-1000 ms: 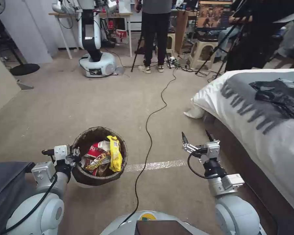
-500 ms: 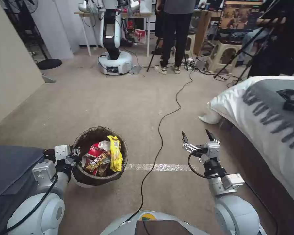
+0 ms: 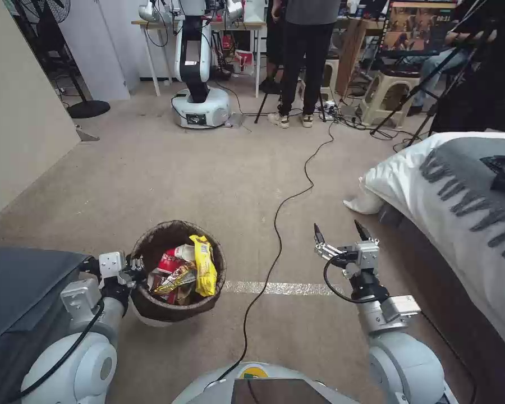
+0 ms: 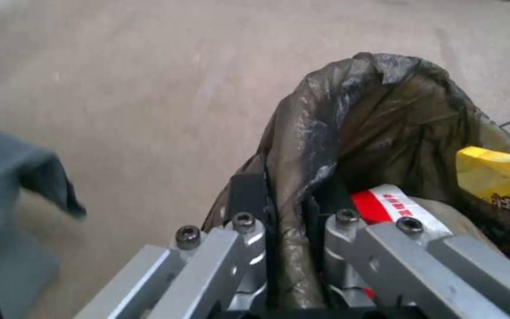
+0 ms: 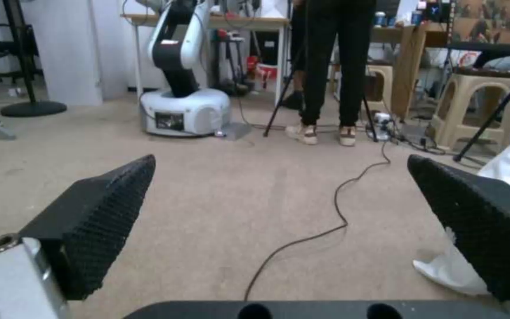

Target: Pick up the trash bin, then pick up the garbage from the floor and place it into the trash bin.

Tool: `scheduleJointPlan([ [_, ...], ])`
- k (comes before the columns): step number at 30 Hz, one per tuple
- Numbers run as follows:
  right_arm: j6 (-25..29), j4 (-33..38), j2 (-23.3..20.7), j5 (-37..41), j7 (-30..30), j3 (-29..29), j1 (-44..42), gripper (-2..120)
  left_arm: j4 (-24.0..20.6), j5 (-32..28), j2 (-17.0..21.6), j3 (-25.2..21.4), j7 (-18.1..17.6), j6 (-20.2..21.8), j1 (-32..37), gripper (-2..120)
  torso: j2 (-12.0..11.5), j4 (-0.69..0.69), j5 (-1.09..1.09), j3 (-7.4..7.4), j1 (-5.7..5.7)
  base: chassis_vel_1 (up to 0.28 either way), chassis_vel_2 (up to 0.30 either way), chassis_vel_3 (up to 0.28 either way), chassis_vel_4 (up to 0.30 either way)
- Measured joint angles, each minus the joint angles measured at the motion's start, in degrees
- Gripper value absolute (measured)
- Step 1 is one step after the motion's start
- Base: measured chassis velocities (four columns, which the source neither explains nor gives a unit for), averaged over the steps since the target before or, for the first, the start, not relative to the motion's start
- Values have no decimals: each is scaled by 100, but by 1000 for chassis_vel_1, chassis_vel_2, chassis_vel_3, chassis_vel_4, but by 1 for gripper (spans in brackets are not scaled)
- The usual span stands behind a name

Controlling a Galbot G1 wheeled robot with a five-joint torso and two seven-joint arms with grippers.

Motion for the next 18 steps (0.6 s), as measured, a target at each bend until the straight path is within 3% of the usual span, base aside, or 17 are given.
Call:
scheduleJointPlan([
  [3,-3,-35,6,19,0,3,25,100,0,-487,-7,30,-471,44,45,7,0,1,0,0,0,0,0,0,0],
  [8,-35,-69,15,77,0,-1,47,100,0,-729,-7,35,-812,46,62,7,0,1,0,0,0,0,0,0,0],
  [18,-24,-123,30,83,-1,17,53,100,0,-1169,-84,33,-939,49,55,7,0,0,0,0,0,0,0,0,0],
])
